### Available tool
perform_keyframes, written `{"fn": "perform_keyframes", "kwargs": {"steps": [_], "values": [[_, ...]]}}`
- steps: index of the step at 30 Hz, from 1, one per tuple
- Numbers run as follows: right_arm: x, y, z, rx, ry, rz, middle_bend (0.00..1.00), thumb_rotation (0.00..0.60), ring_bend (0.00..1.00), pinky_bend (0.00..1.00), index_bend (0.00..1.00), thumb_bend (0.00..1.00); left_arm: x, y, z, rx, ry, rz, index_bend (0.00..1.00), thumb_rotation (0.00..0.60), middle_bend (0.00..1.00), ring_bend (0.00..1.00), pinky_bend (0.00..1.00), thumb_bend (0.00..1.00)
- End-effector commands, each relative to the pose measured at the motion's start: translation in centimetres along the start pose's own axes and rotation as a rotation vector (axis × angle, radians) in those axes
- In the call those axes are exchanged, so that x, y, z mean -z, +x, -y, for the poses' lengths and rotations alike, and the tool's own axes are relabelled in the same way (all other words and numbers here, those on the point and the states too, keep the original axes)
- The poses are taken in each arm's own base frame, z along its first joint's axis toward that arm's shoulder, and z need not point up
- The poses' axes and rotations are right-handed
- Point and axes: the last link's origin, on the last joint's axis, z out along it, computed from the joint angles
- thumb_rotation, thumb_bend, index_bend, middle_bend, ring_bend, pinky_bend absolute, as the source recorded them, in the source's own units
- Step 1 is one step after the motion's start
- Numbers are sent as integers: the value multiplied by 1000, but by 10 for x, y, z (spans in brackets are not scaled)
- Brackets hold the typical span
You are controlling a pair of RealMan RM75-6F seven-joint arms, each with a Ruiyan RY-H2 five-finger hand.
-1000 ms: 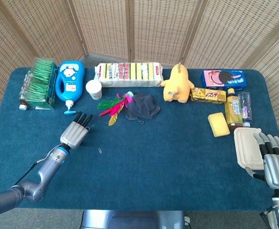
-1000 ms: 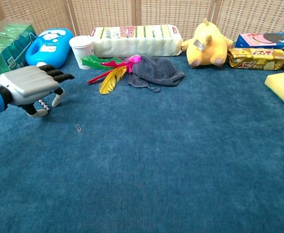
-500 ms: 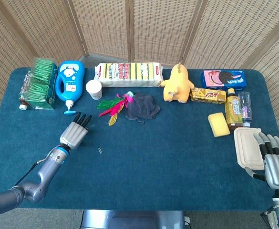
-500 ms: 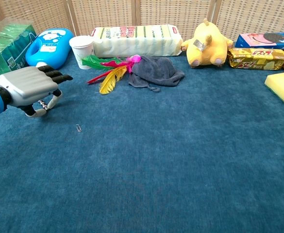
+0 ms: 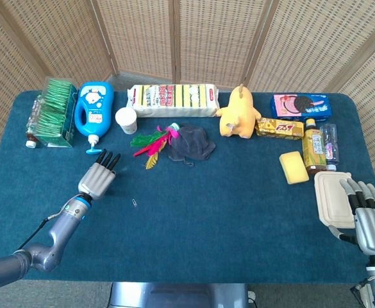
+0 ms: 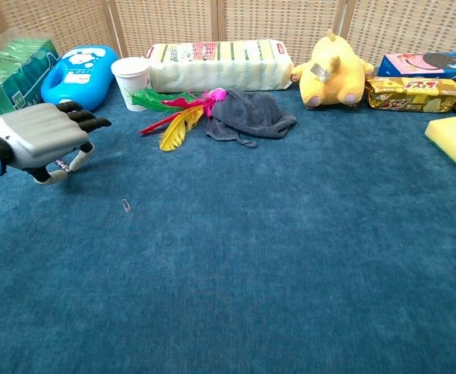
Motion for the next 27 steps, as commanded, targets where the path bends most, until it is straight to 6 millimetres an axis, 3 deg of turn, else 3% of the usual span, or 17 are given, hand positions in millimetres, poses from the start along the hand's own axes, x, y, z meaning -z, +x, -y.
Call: {"fn": "perform_keyframes", "kwargs": {"steps": [1,27], "values": [[0,0,0,0,0,0,0,600,0,0,0,0,2,0,0,10,-1,2,515,600,0,0,0,754],[2,1,2,-4,7,1,0,600,0,0,0,0,44,55,25,113,-23,-152,515,600,0,0,0,754]]}}
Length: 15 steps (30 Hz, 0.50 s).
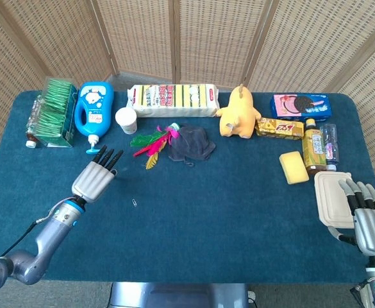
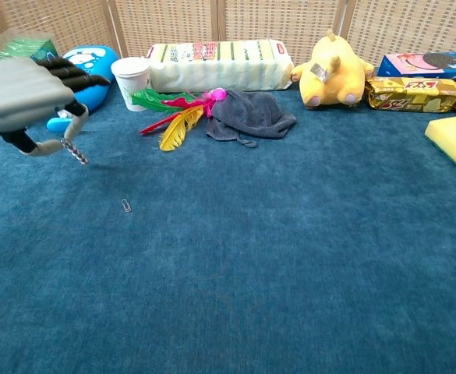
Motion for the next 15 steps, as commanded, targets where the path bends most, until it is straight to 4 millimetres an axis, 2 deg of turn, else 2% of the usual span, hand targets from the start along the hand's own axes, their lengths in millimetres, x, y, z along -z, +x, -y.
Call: {"fn": "perform_keyframes", "kwargs": {"steps": [1,9,15], "values": [[0,0,0,0,1,1,0,600,0,0,0,0,6,6,5,14,2,-12,515,600,0,0,0,755],[1,0,1,3,3,1,0,600,0,0,0,0,20,19,7,71,-16,-38,515,600,0,0,0,754],[1,0,2,5,5,0,0,600,0,0,0,0,35,31,-5,139,-83,-38,515,600,0,0,0,753]]}}
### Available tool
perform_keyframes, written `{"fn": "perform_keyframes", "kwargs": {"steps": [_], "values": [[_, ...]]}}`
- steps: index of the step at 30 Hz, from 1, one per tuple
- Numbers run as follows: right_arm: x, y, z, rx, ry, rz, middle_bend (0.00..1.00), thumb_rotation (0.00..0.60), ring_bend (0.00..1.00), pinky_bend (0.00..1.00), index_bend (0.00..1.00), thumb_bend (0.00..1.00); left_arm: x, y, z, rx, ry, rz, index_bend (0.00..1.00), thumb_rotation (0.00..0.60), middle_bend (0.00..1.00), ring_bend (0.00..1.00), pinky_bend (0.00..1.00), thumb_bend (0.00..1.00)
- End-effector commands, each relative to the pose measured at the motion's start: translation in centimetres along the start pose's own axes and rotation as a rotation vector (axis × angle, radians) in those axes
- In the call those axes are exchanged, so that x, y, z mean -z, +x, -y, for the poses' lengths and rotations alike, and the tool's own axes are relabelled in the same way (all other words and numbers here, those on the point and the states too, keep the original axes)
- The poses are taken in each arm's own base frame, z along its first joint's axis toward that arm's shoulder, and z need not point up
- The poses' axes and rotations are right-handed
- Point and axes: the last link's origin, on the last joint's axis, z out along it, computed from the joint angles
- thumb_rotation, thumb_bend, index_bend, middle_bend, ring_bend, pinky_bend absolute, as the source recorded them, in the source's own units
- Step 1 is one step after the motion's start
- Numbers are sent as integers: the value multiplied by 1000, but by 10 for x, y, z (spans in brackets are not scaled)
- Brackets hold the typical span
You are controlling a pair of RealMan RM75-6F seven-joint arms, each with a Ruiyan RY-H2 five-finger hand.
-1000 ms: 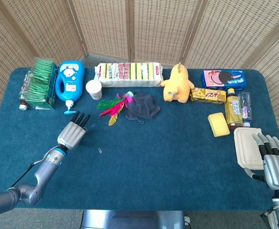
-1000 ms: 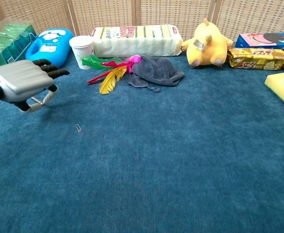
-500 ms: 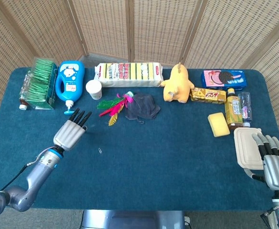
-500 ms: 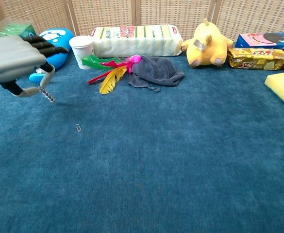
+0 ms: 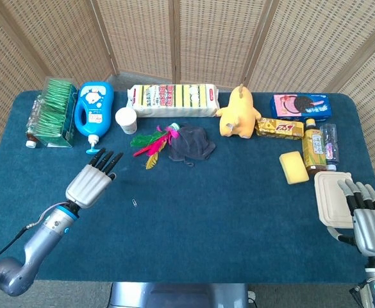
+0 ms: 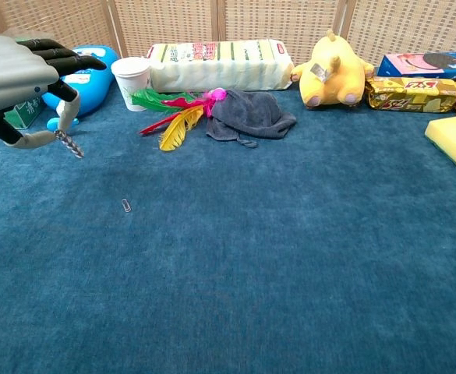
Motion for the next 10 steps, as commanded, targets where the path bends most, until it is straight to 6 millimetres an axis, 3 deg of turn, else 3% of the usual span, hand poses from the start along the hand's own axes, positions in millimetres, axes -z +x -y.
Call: {"fn": "perform_keyframes", "kwargs": {"steps": [1,10], "values": [[0,0,0,0,1,-1,0,600,0,0,0,0,11,5,-10,55,-47,15,515,600,0,0,0,753],[2,2,1,-6,6,-7,0,600,0,0,0,0,29,11,-28,187,-114,74,515,600,0,0,0,752]]}}
